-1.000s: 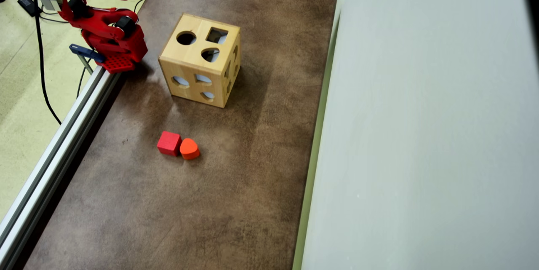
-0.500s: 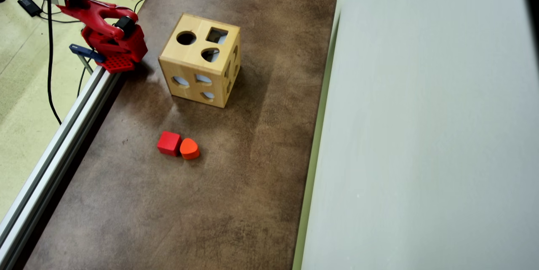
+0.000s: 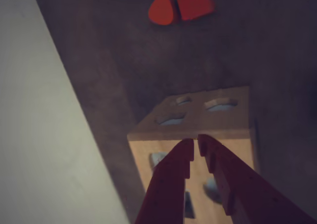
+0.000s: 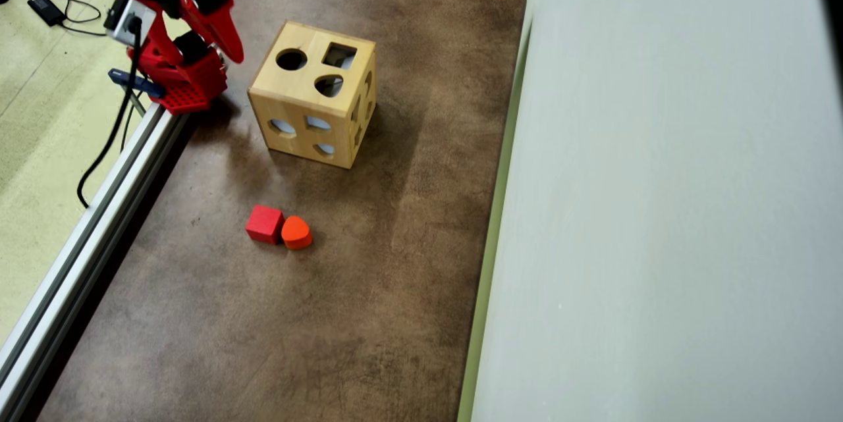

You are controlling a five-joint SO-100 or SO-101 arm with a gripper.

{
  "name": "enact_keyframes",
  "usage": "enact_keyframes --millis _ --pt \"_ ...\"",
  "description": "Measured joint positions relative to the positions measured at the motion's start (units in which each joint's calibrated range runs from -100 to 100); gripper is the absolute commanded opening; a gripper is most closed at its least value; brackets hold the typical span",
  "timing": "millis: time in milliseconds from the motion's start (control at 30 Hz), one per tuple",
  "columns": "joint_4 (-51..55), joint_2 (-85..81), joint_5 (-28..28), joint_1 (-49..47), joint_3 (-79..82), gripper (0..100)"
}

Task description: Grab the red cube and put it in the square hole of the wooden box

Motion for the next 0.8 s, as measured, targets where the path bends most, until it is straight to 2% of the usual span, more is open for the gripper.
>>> enact_keyframes --millis 167,367,600,700,800 --pt "0.0 5.51 12.7 0.14 0.0 3" --pt "-0.81 18.56 25.05 0.14 0.0 3" --pt "-15.9 31.86 38.53 0.14 0.09 3" --pt "-20.58 34.75 42.59 0.14 0.09 3" --pt "-21.71 35.93 43.13 0.86 0.09 3"
